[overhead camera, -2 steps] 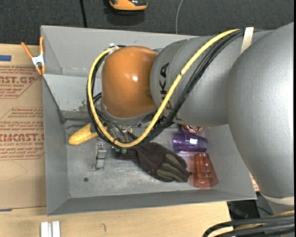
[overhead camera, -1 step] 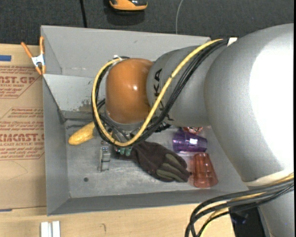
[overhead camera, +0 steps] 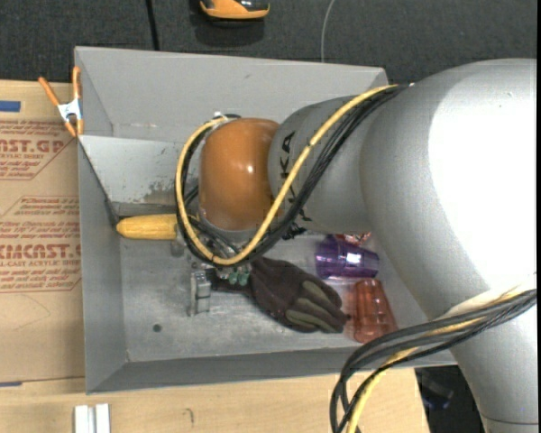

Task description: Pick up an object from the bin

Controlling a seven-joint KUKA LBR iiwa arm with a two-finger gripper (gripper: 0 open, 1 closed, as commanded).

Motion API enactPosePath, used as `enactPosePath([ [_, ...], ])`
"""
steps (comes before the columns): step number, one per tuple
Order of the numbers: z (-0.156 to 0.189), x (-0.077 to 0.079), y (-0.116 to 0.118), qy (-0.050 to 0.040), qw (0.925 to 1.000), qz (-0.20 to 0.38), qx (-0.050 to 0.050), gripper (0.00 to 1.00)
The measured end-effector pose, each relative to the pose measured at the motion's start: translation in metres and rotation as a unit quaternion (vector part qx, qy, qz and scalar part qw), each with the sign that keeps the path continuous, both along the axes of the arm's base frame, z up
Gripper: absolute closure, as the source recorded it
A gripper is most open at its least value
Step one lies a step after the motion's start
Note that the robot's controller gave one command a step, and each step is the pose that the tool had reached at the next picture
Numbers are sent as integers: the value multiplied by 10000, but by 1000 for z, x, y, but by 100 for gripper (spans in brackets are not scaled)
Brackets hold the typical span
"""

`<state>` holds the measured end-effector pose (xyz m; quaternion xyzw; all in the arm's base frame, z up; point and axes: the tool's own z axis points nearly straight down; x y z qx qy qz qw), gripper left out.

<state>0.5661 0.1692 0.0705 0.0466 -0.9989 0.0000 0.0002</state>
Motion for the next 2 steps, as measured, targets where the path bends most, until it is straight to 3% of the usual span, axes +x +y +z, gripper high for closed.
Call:
enactPosePath([
  [1,14,14,-21,56,9967,-805,5,0],
  [2,10,-4,-68,-17,9993,-379,6,0],
])
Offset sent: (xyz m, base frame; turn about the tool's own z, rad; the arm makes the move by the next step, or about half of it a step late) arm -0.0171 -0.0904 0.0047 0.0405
